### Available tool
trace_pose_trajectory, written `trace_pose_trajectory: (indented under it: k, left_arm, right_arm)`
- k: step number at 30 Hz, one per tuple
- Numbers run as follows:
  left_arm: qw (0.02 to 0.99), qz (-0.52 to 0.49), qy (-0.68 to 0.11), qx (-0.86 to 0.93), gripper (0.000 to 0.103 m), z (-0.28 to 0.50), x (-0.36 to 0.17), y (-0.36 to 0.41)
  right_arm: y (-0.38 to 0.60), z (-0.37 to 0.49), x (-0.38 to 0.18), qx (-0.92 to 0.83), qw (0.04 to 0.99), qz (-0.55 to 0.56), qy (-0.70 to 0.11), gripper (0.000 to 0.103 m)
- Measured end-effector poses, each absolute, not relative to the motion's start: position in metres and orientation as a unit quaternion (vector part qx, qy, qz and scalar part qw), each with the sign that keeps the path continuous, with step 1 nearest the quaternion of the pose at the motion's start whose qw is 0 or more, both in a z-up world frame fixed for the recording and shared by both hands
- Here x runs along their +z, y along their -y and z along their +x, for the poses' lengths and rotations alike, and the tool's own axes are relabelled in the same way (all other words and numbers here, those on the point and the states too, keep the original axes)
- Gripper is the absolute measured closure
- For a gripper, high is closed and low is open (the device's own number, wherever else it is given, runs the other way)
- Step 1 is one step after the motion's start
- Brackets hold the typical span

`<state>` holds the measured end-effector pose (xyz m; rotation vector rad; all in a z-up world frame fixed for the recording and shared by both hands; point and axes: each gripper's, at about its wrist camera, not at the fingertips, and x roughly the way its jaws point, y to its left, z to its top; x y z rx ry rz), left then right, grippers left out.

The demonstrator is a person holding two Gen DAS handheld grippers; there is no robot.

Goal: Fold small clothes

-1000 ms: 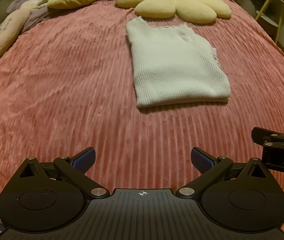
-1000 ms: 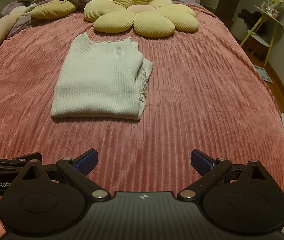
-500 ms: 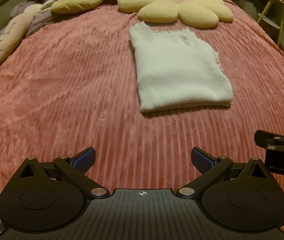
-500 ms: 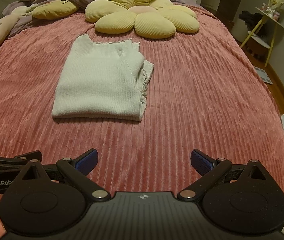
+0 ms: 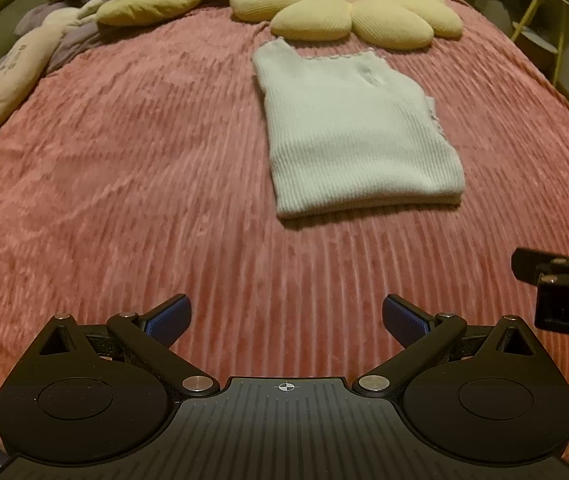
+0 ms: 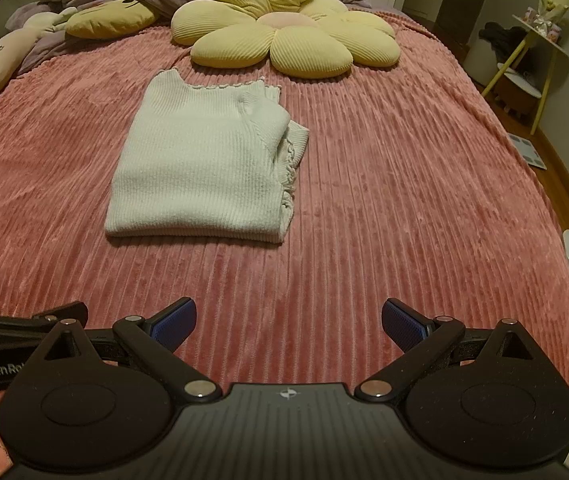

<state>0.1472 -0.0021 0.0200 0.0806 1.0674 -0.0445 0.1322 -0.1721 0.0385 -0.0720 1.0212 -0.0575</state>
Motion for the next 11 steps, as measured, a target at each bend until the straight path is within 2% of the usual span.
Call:
trace_pose_trajectory:
  k: [11]
  left_arm:
    - [0.854, 0.034, -0.519, -0.028, 0.0, 0.1463, 0.0195, 0.0016]
  right_arm:
    - [0.1724, 0.1321, 0.0394, -0.025, 0.872, -0.037, -0.487, 0.004]
